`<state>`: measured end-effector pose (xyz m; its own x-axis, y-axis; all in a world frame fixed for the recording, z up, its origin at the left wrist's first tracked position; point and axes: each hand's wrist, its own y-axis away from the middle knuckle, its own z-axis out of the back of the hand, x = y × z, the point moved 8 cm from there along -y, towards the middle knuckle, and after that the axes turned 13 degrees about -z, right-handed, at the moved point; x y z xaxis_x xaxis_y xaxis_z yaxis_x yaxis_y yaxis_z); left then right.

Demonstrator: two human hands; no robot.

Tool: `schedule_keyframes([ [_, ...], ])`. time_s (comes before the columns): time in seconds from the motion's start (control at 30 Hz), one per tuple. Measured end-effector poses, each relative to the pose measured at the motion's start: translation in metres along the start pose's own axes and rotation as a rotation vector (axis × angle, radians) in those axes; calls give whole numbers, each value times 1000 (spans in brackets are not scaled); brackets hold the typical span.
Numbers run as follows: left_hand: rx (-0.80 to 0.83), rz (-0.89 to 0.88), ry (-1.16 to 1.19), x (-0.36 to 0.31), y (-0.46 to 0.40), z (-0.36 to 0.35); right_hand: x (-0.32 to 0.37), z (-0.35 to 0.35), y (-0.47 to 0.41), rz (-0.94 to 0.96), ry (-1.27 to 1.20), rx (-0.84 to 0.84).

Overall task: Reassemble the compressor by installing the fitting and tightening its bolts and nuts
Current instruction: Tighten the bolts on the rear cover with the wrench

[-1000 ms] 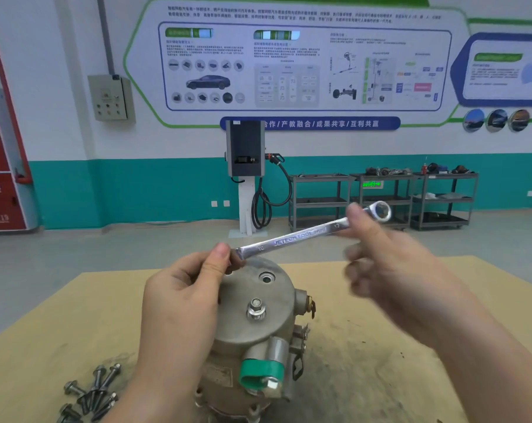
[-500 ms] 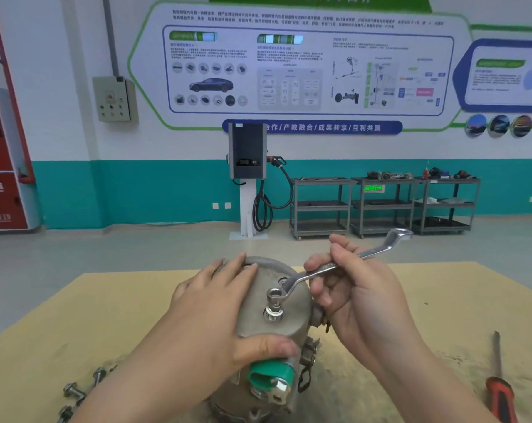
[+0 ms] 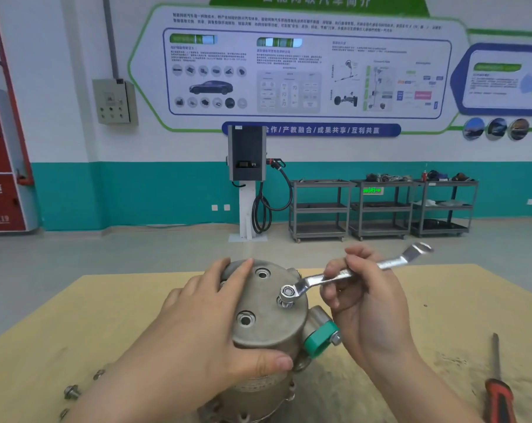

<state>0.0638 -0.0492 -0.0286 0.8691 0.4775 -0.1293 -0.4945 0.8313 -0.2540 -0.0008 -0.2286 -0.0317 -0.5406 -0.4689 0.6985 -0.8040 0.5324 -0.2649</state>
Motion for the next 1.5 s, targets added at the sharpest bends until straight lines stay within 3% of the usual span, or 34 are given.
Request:
schedule_keyframes([
  [0.13,16,15,-56,-7,0,-3,14,0,30,394,133,37],
  [0.27,-32,103,18,-3,8,1,16,-50,72,930,942,156],
  [0.33,-158,160,-2,6,10,6,3,-71,76,1016,1185,230],
  [0.4,-218,223,-6,12,6,7,-3,-83,73,968,1273,275],
  [0.57,-252,301,249,15,0,-6,4,-85,71,857,1251,305],
  [0.63,-277,307,275,14,3,-4,16,-78,64,684,1069,245],
  [0.73,-250,223,305,9,-1,-1,27,-56,41,316,595,198],
  [0.9,-230,-19,390,3,-8,4,22,-29,8,-53,202,142],
  [1.1,-231,-128,391,8,-9,4,11,-9,-7,-192,74,94],
  [1.5,-242,-154,442,13,-8,4,-3,-5,-15,-284,34,152],
])
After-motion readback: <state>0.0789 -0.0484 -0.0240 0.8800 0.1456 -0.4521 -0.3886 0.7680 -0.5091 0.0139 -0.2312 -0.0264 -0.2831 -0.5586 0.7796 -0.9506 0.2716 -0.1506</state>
